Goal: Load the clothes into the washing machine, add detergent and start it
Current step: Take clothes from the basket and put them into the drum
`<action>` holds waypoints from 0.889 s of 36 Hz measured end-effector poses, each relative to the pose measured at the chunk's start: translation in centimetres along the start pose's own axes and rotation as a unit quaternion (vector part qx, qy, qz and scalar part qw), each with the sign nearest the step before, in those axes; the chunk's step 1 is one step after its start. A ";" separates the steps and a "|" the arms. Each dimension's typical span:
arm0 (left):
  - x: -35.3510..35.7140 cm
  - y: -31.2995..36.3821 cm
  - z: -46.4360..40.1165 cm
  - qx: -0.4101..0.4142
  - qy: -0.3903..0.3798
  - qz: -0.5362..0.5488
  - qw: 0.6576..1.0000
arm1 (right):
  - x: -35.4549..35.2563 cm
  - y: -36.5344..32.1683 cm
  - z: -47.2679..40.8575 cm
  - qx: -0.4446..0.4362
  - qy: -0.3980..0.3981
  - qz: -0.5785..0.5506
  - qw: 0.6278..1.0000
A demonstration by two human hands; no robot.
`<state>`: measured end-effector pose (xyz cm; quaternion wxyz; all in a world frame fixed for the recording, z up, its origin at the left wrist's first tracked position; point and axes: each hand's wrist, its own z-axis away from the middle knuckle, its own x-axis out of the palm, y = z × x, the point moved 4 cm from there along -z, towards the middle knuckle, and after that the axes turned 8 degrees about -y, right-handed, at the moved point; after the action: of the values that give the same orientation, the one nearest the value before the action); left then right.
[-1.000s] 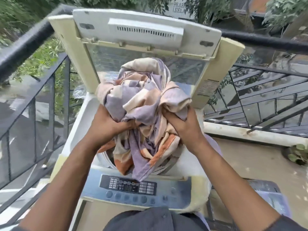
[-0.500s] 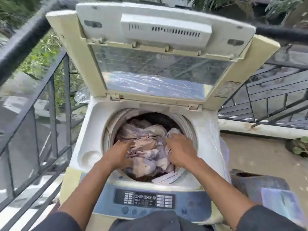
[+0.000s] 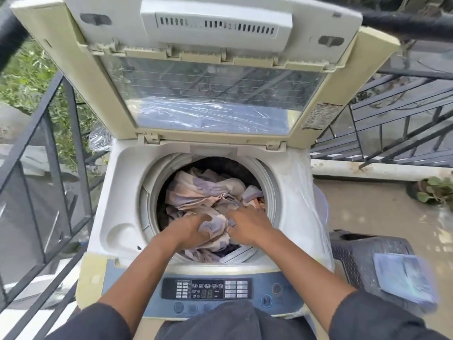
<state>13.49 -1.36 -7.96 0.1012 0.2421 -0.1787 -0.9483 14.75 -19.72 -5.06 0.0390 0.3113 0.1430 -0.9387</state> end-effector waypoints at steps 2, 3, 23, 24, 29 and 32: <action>0.1 0.5 0.4 0.009 0.000 0.002 1.000 | 0.0 0.1 0.7 -0.006 0.014 -0.019 1.000; 0.1 0.8 0.6 0.016 0.004 0.001 1.000 | 0.0 0.2 1.0 -0.008 0.023 -0.033 0.999; -3.8 13.9 6.6 0.228 0.178 0.033 0.957 | -4.6 8.0 11.7 -0.017 0.293 -0.301 0.907; -3.9 14.8 6.6 0.236 0.180 0.033 0.954 | -4.8 8.8 12.4 -0.016 0.311 -0.309 0.899; -4.2 19.5 5.6 0.267 0.181 0.069 0.944 | -5.6 13.8 15.0 0.005 0.376 -0.354 0.856; -4.1 23.2 4.6 0.291 0.178 0.066 0.938 | -5.9 17.7 16.2 0.017 0.398 -0.364 0.842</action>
<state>17.24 -20.15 6.51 0.1193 0.4136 -0.4417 -0.7872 13.07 -41.47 6.54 -0.3714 0.5841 0.2334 -0.6830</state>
